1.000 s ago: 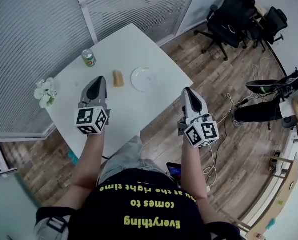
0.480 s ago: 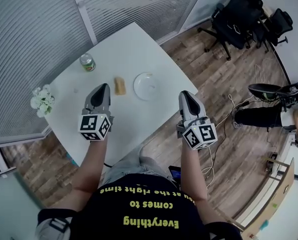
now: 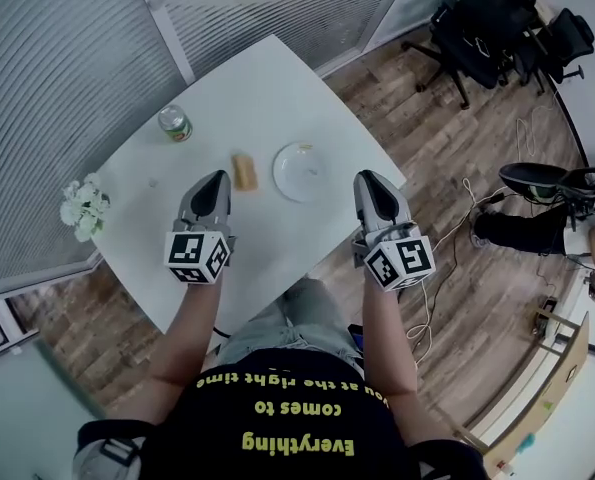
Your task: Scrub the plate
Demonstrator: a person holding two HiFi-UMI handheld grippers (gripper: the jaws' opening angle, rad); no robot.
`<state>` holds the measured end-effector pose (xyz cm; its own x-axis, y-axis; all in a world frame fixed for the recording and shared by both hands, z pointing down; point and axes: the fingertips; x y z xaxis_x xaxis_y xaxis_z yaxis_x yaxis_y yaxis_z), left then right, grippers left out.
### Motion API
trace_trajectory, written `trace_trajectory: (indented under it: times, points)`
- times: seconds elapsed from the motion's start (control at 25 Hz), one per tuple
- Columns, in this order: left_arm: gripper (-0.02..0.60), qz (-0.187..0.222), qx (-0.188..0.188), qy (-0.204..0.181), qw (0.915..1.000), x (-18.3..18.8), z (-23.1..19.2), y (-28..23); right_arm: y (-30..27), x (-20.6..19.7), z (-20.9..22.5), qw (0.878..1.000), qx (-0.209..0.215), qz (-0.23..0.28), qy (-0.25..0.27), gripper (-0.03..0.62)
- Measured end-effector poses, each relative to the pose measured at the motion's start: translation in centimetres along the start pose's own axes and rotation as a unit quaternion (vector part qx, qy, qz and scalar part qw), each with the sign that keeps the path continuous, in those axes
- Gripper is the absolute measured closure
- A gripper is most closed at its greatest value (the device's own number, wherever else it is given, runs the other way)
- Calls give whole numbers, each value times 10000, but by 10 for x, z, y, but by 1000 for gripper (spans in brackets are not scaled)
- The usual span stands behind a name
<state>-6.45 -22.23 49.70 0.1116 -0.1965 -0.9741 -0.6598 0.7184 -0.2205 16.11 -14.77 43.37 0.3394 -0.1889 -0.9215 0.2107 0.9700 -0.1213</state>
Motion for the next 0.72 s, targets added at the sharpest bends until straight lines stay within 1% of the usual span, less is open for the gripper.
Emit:
trace_trajectory:
  times: [0.24, 0.48, 0.72]
  points:
    - [580, -1, 209, 18, 9998, 0, -2, -4, -10, -2, 7, 9997, 211, -111, -20, 544]
    - [580, 29, 494, -165, 9986, 10, -9, -5, -22, -1, 9, 9981, 558, -274, -13, 545]
    - [580, -116, 675, -222, 9974, 6, -13, -6, -27, -6, 16, 9964, 740, -399, -34, 545]
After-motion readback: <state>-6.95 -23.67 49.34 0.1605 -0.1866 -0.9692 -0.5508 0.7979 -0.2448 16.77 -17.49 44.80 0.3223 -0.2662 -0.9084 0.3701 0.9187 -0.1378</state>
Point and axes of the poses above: the fingertips, and each gripper's own axes: y backward along the fingers, z to its right, x out of its top, and after that the axes turned 11 degrees about -y, right-handed
